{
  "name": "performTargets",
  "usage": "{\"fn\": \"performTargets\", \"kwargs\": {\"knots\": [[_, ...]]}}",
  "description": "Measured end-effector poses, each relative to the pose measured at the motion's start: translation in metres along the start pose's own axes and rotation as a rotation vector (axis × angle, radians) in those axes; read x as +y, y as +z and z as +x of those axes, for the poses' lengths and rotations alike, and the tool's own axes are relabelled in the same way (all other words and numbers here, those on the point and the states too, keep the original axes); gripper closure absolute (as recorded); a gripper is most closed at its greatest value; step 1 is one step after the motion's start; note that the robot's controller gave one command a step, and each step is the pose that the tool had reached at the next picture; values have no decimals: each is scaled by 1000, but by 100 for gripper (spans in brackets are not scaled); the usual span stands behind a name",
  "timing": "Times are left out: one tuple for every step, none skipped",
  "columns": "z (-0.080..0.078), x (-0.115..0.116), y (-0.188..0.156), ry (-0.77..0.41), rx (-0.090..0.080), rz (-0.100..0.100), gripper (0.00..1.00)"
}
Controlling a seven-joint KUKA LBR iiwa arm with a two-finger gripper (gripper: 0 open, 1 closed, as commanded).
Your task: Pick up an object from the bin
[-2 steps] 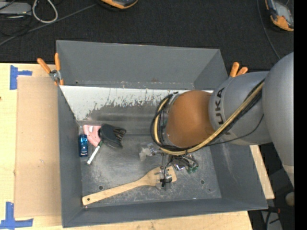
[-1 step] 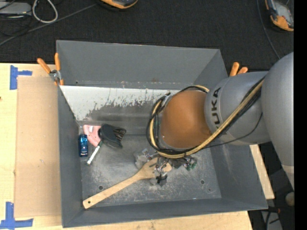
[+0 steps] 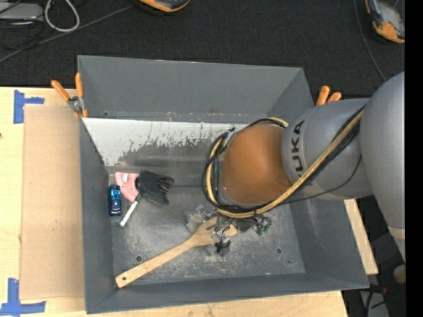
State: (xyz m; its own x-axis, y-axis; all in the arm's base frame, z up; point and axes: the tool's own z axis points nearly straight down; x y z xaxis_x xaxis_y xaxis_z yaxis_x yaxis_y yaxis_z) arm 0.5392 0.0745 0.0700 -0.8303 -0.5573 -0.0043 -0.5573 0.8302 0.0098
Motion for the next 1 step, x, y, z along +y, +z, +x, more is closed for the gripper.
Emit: {"fn": "performTargets", "kwargs": {"knots": [[-2,1,-59,-14,6,-3,100]]}}
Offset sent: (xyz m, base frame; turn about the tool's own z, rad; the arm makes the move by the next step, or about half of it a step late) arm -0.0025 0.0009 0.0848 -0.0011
